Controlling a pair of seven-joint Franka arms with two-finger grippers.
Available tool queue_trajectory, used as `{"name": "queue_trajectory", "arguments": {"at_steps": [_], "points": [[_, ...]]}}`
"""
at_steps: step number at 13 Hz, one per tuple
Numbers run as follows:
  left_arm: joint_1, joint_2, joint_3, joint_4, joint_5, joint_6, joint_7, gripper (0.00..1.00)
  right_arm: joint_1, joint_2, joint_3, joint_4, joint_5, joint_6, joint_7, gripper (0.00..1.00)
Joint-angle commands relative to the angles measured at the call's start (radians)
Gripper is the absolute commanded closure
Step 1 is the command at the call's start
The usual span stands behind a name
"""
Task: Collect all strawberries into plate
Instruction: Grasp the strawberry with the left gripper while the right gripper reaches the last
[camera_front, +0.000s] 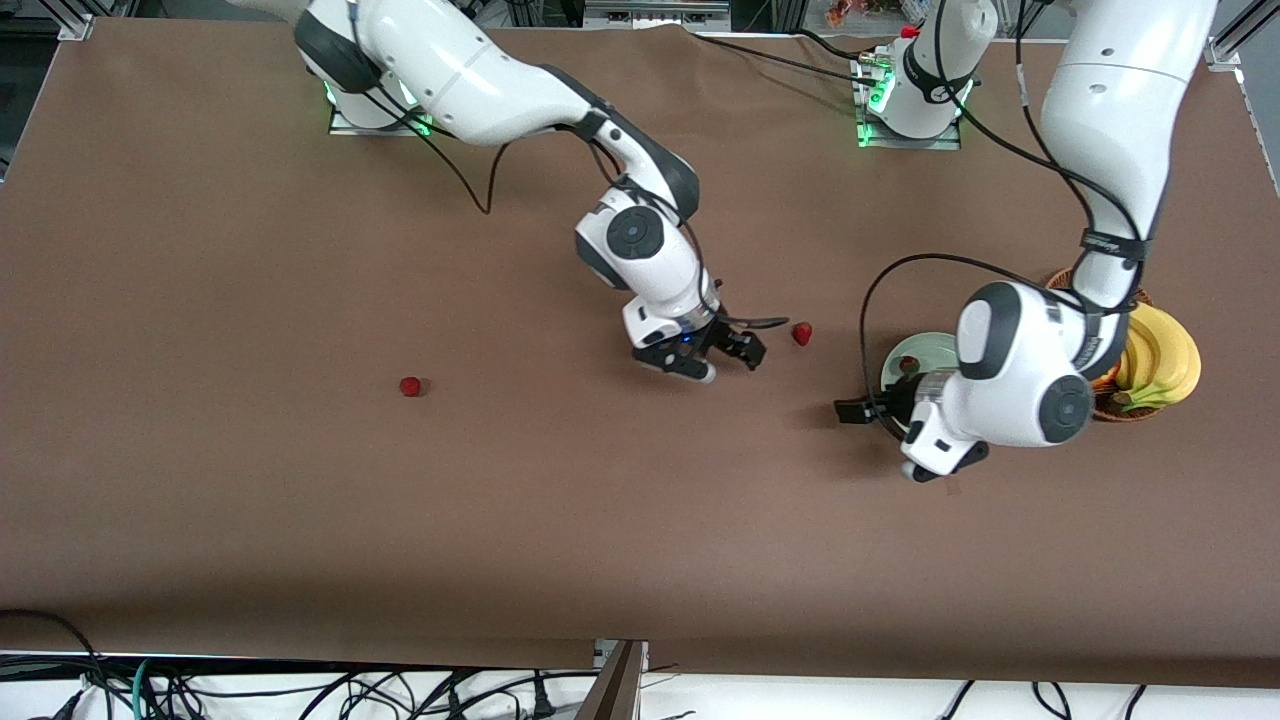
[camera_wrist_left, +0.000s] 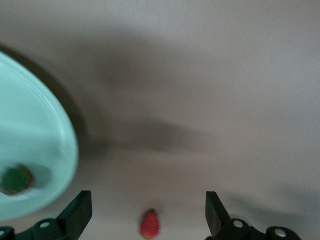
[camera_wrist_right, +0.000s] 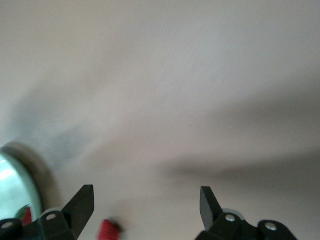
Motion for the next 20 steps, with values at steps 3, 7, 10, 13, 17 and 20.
{"name": "queue_trajectory", "arguments": {"at_steps": [3,7,10,13,17,20], "points": [[-0.032,-0.061,-0.007,-0.148,-0.012,-0.053,-0.082,0.00,-0.205,-0.197,0.020,-0.041,0.080,-0.395,-0.377,0.04],[-0.056,-0.179,-0.028,-0.372,0.004,0.094,-0.076,0.00,-0.370,-0.323,0.017,-0.046,0.104,-0.668,-0.680,0.04],[-0.056,-0.192,-0.036,-0.477,0.034,0.273,-0.059,0.00,-0.390,-0.451,-0.038,-0.122,0.101,-0.745,-0.798,0.04],[-0.058,-0.173,-0.037,-0.482,0.037,0.338,-0.058,0.00,-0.390,-0.510,-0.101,-0.182,0.099,-0.757,-0.926,0.04],[-0.070,-0.140,-0.036,-0.482,0.041,0.404,-0.053,0.11,-0.390,-0.510,-0.175,-0.288,0.085,-0.669,-1.045,0.04],[-0.070,-0.141,-0.037,-0.482,0.069,0.403,-0.053,0.59,-0.390,-0.512,-0.193,-0.394,0.085,-0.563,-1.058,0.04]]}}
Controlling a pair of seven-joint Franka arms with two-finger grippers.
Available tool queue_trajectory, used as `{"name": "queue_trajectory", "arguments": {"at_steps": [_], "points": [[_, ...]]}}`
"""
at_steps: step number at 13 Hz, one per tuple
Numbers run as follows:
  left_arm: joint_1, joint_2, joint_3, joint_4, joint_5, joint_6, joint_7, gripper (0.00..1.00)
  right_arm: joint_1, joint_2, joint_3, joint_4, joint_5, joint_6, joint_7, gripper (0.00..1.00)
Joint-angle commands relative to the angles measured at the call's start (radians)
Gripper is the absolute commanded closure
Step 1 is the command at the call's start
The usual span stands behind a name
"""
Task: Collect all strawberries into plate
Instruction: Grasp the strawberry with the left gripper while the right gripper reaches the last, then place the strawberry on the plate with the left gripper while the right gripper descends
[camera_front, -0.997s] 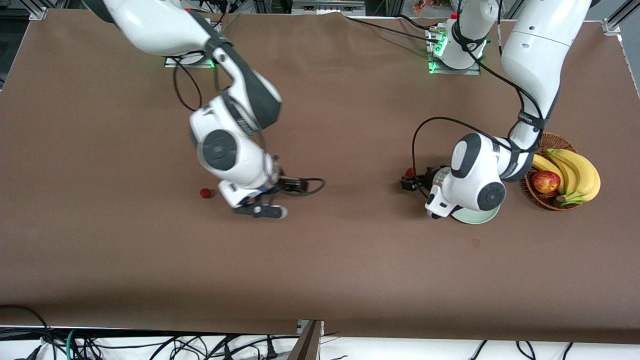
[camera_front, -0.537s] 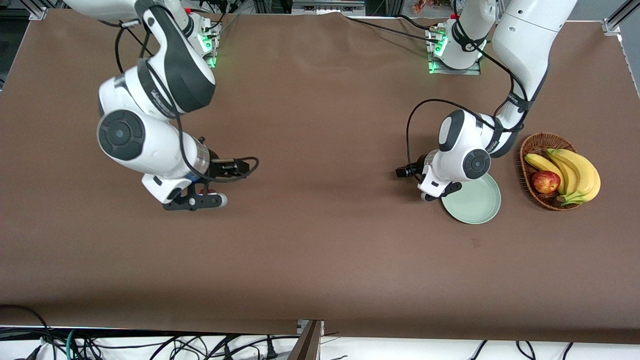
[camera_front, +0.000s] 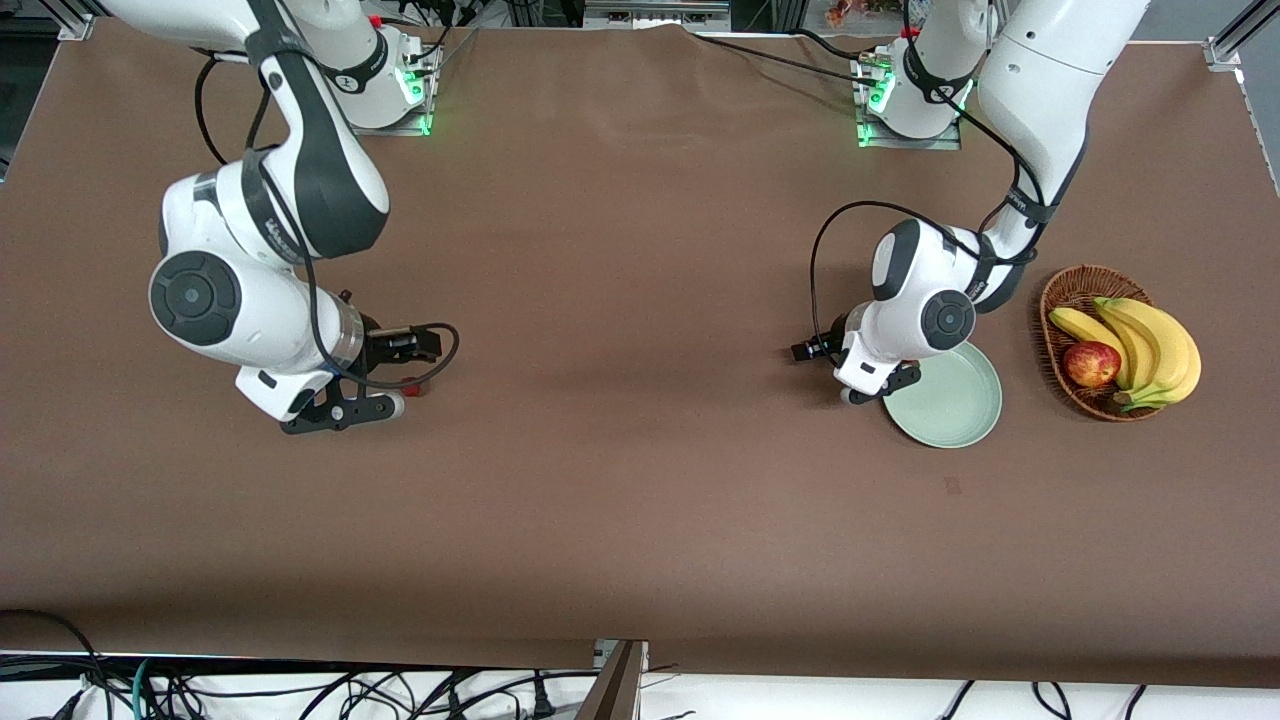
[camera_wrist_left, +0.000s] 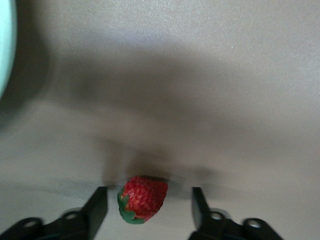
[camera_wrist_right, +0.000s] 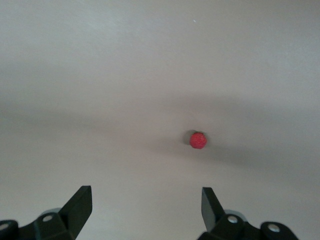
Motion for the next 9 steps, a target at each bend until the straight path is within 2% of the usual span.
{"name": "queue_trajectory", "arguments": {"at_steps": [1,3,6,9], "points": [[-0.002,-0.006,-0.001,-0.007,0.030,0.013,0.010,0.74,0.004,-0.031,-0.016,-0.125,-0.002,0.106,-0.018,0.04],[-0.002,-0.009,-0.001,-0.004,0.032,0.009,0.010,0.84,0.004,-0.031,-0.021,-0.216,-0.002,0.233,-0.035,0.04],[0.017,-0.041,0.014,0.034,0.044,-0.083,0.080,0.86,-0.005,-0.009,-0.041,-0.341,0.005,0.430,-0.097,0.04],[0.093,-0.046,0.025,0.181,0.088,-0.331,0.181,0.86,-0.018,0.009,-0.041,-0.384,0.005,0.493,-0.099,0.04]]}}
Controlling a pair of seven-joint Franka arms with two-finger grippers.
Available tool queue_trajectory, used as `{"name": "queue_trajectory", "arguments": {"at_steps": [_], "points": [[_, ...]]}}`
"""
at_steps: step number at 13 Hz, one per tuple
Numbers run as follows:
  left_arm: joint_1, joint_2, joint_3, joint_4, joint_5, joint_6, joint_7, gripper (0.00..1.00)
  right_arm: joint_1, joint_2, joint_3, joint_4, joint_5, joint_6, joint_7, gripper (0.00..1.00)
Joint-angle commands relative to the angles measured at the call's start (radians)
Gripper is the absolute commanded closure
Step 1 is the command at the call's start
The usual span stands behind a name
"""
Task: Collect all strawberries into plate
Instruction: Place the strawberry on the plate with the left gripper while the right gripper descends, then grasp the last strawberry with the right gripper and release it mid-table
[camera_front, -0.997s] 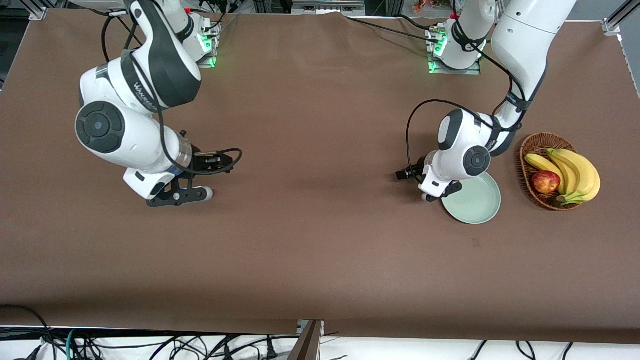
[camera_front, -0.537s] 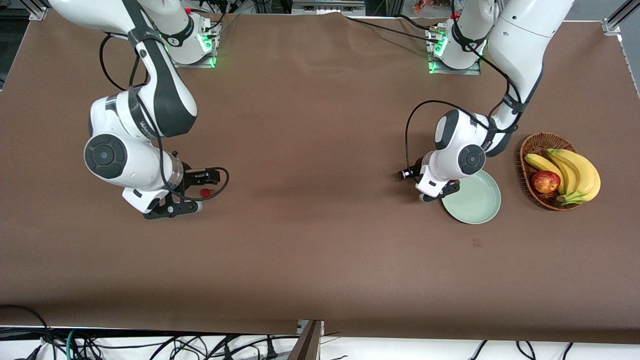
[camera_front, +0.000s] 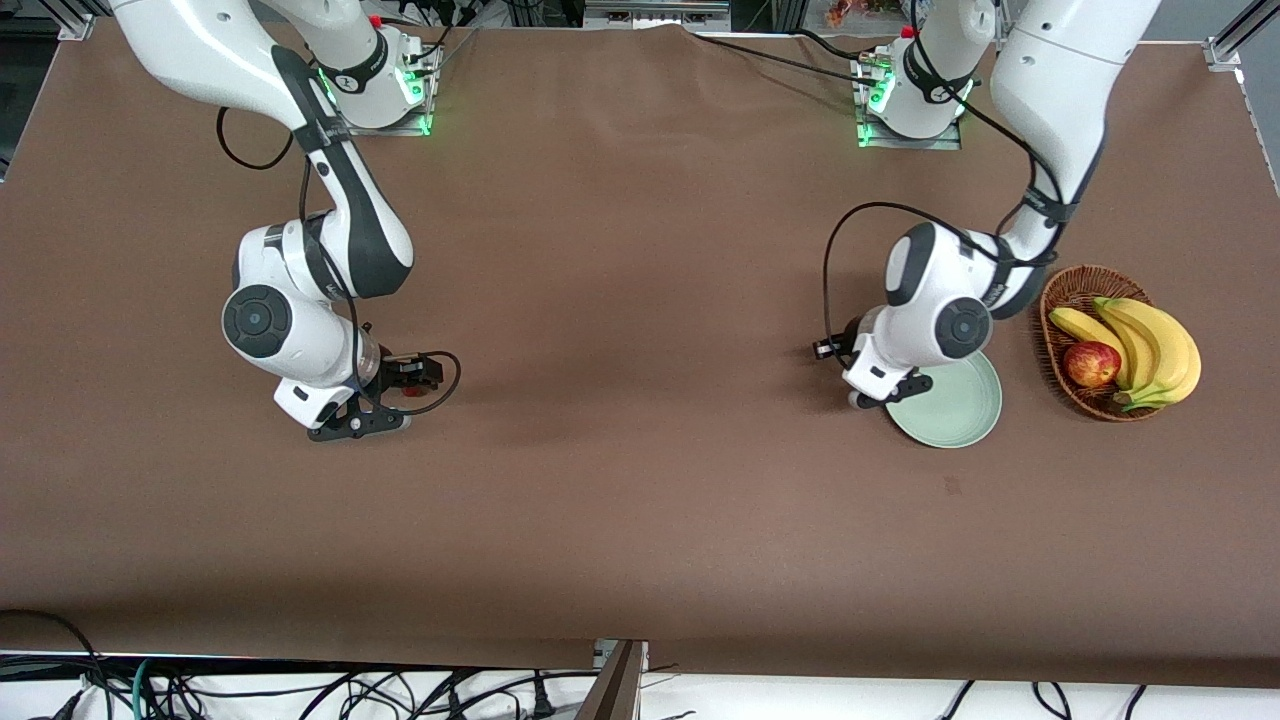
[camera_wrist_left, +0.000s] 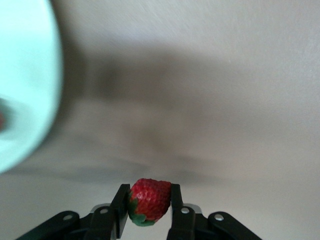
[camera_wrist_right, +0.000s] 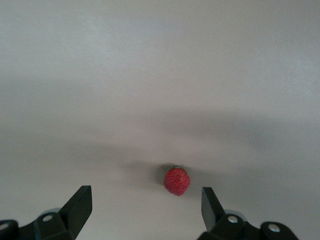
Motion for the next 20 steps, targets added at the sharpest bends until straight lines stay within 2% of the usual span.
{"name": "queue_trajectory", "arguments": {"at_steps": [1,4,6,7,8,13,18,20], "points": [[0.084,-0.015,-0.001,0.139,0.070,-0.202,0.108,0.86,-0.018,-0.004,0.005,-0.040,0.005,0.039,-0.025,0.04],[0.171,0.010,-0.001,0.205,0.118,-0.246,0.315,0.85,-0.026,0.031,0.006,-0.055,0.009,0.083,-0.025,0.06],[0.228,0.056,-0.001,0.237,0.161,-0.243,0.471,0.81,-0.024,0.032,0.005,-0.106,0.007,0.158,-0.025,0.12],[0.250,0.068,-0.001,0.237,0.170,-0.238,0.525,0.67,-0.026,0.036,0.005,-0.121,0.007,0.188,-0.025,0.15],[0.262,0.088,-0.001,0.236,0.170,-0.237,0.548,0.01,-0.024,0.041,0.005,-0.124,0.007,0.194,-0.025,0.18],[0.271,0.094,-0.004,0.239,0.163,-0.240,0.553,0.00,-0.026,0.032,0.006,-0.175,0.007,0.199,-0.044,0.37],[0.264,0.085,-0.016,0.274,0.157,-0.266,0.538,0.00,-0.032,0.032,0.006,-0.179,0.010,0.200,-0.063,0.71],[0.257,0.085,-0.016,0.309,0.157,-0.310,0.538,0.00,-0.032,0.032,0.009,-0.175,0.013,0.197,-0.058,0.77]]}}
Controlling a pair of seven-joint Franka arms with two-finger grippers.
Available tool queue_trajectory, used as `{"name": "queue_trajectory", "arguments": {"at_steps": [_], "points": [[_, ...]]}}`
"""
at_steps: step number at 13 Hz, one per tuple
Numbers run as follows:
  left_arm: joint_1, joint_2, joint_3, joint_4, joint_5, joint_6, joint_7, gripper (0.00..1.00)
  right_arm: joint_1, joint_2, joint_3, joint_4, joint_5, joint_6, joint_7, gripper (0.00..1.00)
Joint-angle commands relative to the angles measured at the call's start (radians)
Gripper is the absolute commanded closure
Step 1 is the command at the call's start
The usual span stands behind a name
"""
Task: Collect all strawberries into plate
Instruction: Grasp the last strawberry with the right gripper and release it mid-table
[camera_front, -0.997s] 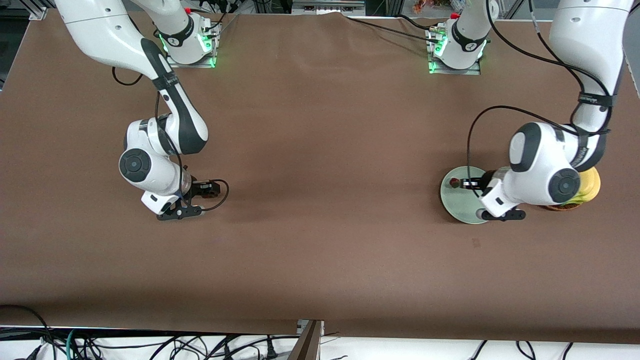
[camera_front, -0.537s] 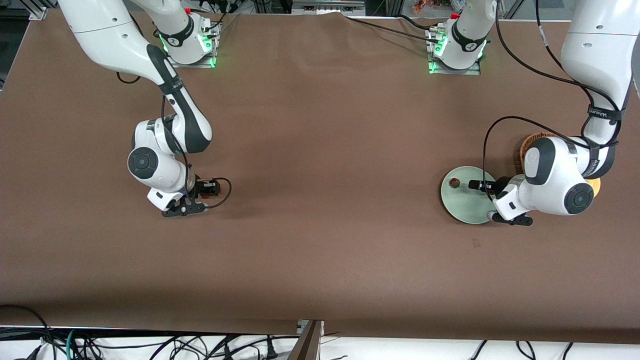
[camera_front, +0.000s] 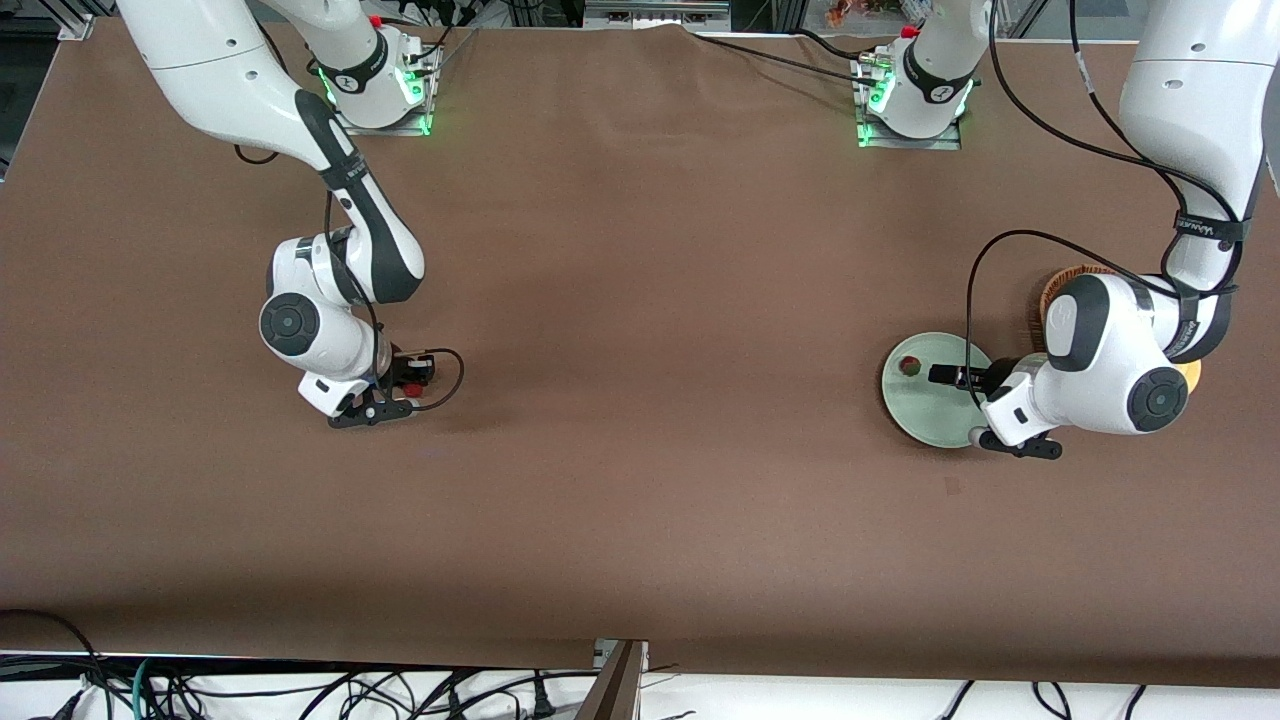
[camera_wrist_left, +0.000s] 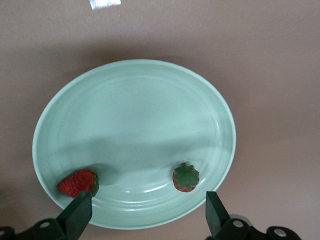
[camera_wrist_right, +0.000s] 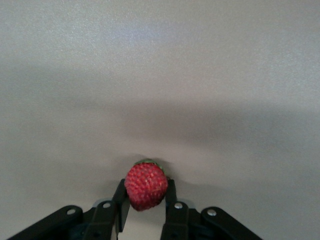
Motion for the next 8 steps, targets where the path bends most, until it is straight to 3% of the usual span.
{"name": "queue_trajectory", "arguments": {"at_steps": [1,5,8], "points": [[-0.013,-0.007,-0.001,0.053,0.012,-0.068,-0.003,0.00,-0.012,-0.027,0.016,-0.020,0.016,0.013,-0.013,0.78],[-0.034,-0.015,-0.003,0.064,0.012,-0.077,-0.004,0.00,0.043,0.004,0.078,0.077,0.086,0.012,0.129,0.78],[-0.039,-0.039,-0.003,0.067,0.012,-0.103,-0.007,0.00,0.194,0.100,0.085,0.248,0.085,0.013,0.379,0.78]]}}
